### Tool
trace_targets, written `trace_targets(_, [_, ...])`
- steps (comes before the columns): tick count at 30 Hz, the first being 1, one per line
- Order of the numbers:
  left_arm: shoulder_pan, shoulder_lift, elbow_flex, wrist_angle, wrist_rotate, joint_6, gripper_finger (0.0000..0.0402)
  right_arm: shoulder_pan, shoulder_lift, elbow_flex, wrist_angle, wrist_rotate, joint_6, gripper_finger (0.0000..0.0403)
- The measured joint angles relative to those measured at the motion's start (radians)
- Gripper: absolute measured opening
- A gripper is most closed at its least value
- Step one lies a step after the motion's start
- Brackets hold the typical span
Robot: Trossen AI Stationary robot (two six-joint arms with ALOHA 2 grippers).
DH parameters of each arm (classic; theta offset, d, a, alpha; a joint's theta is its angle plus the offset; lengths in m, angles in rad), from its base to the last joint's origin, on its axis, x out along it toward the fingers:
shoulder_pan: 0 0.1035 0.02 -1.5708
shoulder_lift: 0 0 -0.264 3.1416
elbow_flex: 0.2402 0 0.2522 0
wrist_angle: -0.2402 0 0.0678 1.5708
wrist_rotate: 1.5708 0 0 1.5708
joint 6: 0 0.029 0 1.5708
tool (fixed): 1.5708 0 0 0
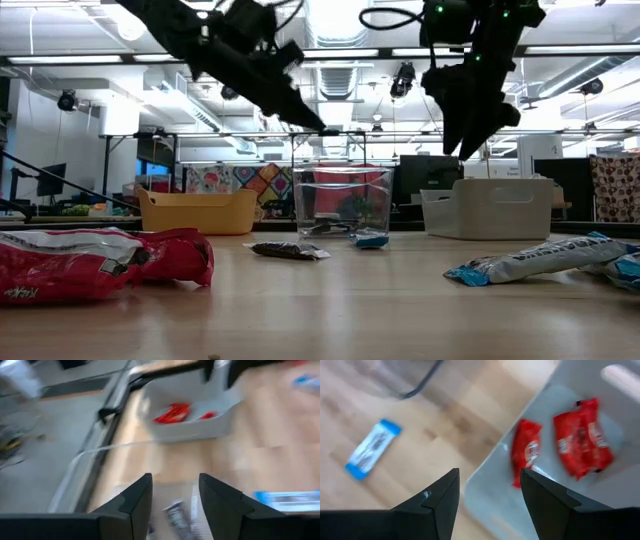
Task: Sort candy
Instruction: Put the white chocolate into the yellow bin
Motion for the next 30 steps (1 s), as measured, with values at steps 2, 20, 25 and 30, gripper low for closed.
trace_targets(2, [-0.01, -0.042, -0.027, -0.001, 0.039, -0.027, 0.0146, 0.014, -0.006, 0.014, -0.025, -0.037, 0.001, 0.0201])
trace_targets(20, [-0.169, -0.396, -0.3, 0.011, -0.091, -0.173, 0.0146, 0.357, -0.012, 0.073, -0.284, -0.175, -0.17, 0.0201])
trace_targets(25, [-0.216, -0.438, -0.342, 0.02, -0.134, -0.198, 0.0146, 0.541, -0.01, 0.006, -0.283, -0.173, -0.264, 0.0201])
trace_targets(30, [-0.224, -0.452, -0.362, 0.047, -0.136, -0.202, 0.0146, 0.697, -0.009, -0.066, -0.25, -0.164, -0.234, 0.0201])
